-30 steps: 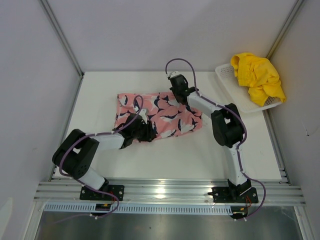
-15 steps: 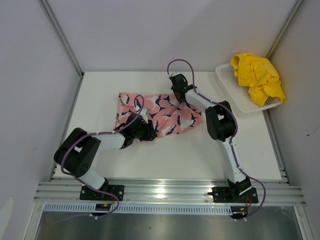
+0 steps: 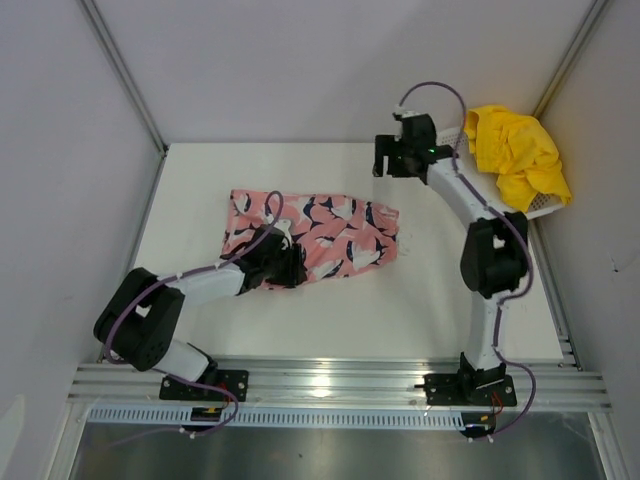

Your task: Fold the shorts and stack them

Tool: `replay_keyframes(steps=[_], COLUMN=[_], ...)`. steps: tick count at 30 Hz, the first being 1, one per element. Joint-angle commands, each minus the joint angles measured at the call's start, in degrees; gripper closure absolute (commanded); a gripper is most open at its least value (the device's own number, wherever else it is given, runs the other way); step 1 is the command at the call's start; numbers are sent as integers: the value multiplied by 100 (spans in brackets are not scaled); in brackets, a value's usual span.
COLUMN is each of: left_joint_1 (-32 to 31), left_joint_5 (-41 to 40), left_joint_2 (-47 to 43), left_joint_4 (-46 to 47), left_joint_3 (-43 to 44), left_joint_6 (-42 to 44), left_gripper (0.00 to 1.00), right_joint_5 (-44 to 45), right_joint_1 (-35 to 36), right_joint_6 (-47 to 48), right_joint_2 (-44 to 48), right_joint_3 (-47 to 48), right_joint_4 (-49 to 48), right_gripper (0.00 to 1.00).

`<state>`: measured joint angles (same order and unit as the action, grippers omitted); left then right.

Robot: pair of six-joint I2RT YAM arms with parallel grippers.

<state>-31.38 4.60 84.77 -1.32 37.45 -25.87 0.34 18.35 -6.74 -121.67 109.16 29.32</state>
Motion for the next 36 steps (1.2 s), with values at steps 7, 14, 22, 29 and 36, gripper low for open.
replay_keyframes(steps=[7, 14, 22, 29, 36], left_joint_1=[0, 26, -70, -228, -352], left_joint_5=[-231, -145, 225, 331, 340], left_joint_2=[-602, -779, -41, 873, 1717], left_joint_4=[-1133, -1283, -659, -176, 288], left_joint_3=[974, 1282, 1791, 2344, 2916], left_joint_6=[337, 407, 319, 257, 319], left_gripper=[37, 34, 32, 33, 34], right_joint_5=[-2248, -2890, -3224, -2795, -2285], right_joint_1=[-789, -745, -666, -517, -490], right_joint_6=[-2050, -2823, -4167, -4932, -5626], right_joint_2=[2610, 3684, 3747, 3114, 2569], right_joint_3=[-3353, -5263, -6618, -6830, -6961], right_joint_4=[-365, -1095, -2807, -3828, -4652], right_gripper=[1, 0, 0, 0, 1])
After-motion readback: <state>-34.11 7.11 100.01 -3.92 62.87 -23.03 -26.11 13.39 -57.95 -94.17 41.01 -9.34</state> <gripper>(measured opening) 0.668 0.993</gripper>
